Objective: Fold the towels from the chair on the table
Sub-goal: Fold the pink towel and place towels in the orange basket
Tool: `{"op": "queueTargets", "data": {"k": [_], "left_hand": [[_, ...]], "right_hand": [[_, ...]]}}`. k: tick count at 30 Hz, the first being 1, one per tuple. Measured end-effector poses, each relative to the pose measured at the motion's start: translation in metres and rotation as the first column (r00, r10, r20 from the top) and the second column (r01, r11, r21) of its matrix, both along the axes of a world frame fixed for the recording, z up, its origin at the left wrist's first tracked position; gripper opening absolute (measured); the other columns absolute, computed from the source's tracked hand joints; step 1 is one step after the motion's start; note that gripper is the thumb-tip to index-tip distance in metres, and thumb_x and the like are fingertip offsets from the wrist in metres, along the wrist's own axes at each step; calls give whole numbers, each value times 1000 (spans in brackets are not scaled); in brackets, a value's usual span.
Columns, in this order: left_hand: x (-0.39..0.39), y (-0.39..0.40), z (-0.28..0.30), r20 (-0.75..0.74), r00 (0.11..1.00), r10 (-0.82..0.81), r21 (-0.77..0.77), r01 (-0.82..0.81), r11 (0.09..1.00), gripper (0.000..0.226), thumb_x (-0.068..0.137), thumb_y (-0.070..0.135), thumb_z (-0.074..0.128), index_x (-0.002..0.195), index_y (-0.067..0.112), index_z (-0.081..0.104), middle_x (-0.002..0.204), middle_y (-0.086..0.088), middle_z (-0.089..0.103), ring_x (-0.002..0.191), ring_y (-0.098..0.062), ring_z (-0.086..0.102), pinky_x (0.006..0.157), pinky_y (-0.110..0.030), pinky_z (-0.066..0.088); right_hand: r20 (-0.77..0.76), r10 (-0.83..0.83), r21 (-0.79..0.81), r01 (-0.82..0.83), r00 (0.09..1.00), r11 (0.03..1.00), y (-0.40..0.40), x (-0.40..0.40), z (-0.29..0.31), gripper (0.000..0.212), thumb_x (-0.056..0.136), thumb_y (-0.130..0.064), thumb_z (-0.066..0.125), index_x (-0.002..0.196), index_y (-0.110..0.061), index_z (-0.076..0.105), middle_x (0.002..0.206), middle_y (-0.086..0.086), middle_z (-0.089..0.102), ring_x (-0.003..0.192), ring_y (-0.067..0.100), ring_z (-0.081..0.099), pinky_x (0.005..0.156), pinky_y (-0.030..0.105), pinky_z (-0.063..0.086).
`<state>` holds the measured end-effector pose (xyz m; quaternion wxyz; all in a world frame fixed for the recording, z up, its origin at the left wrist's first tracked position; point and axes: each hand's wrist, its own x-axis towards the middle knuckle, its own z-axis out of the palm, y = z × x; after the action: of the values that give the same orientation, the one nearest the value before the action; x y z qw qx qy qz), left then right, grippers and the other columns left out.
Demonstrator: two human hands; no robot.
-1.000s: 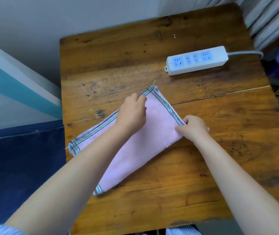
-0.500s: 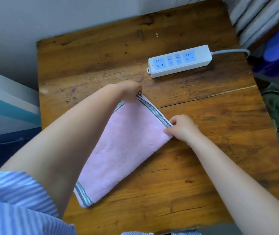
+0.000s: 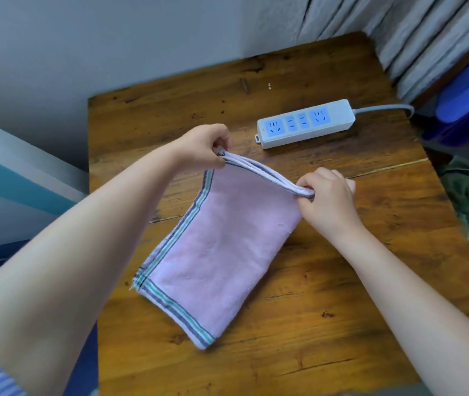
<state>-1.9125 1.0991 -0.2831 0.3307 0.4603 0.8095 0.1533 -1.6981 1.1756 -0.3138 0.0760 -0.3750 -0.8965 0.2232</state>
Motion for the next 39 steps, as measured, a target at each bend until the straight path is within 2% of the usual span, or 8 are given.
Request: {"op": "queueTargets", "data": {"k": [3, 8, 15, 18, 24, 28, 35, 39], "left_hand": [[0, -25, 9, -132, 988, -86, 41, 92, 995, 34, 73, -3, 58, 103, 13, 61, 89, -1, 52, 81, -18, 49, 65, -21, 35], [9, -86, 10, -315, 902, -296, 26, 320, 947, 22, 71, -3, 59, 93, -1, 64, 90, -16, 60, 90, -28, 52, 65, -24, 25], [23, -168, -12, -504, 692, -517, -245, 459, 854, 19, 81, 4, 45, 98, 11, 52, 100, -5, 55, 98, -22, 44, 76, -30, 35], [23, -195, -23, -553, 626, -550, -258, 499, 827, 25, 83, 0, 40, 102, 12, 51, 101, -4, 54, 98, -22, 42, 76, -28, 33], [24, -227, -36, -600, 583, -548, -264, 502, 823, 25, 87, 3, 40, 108, 15, 48, 106, 0, 51, 100, -19, 40, 73, -23, 24], [29, -239, -43, -576, 557, -598, -342, 500, 796, 26, 88, 5, 42, 112, 16, 48, 112, -1, 51, 105, -20, 41, 80, -26, 30], [33, -251, -54, -529, 588, -612, -426, 440, 790, 34, 87, 9, 49, 120, 16, 44, 123, -2, 47, 115, -21, 39, 86, -29, 34], [36, -258, -56, -542, 597, -591, -406, 430, 807, 33, 86, 12, 46, 119, 16, 45, 125, -2, 44, 117, -22, 38, 90, -30, 33]], "right_hand": [[-70, 79, -5, -79, 994, 997, -17, 0, 11, 10, 80, -3, 59, 86, -3, 67, 89, 12, 62, 90, 30, 51, 75, 28, 26], [-161, 123, -85, -138, 979, 987, -68, 8, 21, 9, 67, 12, 61, 72, 5, 63, 75, 19, 62, 77, 36, 53, 66, 34, 32], [-72, 287, -15, -289, 955, 957, -152, 25, 9, 14, 53, 8, 58, 59, -4, 56, 63, 12, 56, 66, 35, 56, 65, 34, 27], [-52, 303, 49, -301, 952, 952, -182, 28, -1, 25, 44, 13, 66, 58, -5, 56, 64, 10, 56, 65, 34, 58, 64, 33, 28], [-132, 317, 193, -290, 939, 937, -225, 41, -21, 14, 60, -11, 43, 59, -8, 56, 69, 5, 60, 79, 15, 39, 73, 27, 24], [-137, 380, 289, -330, 915, 899, -243, 47, -39, 6, 55, -6, 62, 58, -10, 58, 67, 1, 61, 79, 14, 40, 80, 29, 29], [32, 472, 312, -457, 881, 833, -251, 54, -53, 23, 49, -6, 82, 59, -12, 62, 71, 2, 65, 69, 20, 65, 78, 30, 31], [16, 508, 315, -486, 861, 815, -245, 61, -52, 17, 59, 0, 62, 70, -12, 67, 80, 4, 68, 79, 20, 66, 84, 31, 34]]}}
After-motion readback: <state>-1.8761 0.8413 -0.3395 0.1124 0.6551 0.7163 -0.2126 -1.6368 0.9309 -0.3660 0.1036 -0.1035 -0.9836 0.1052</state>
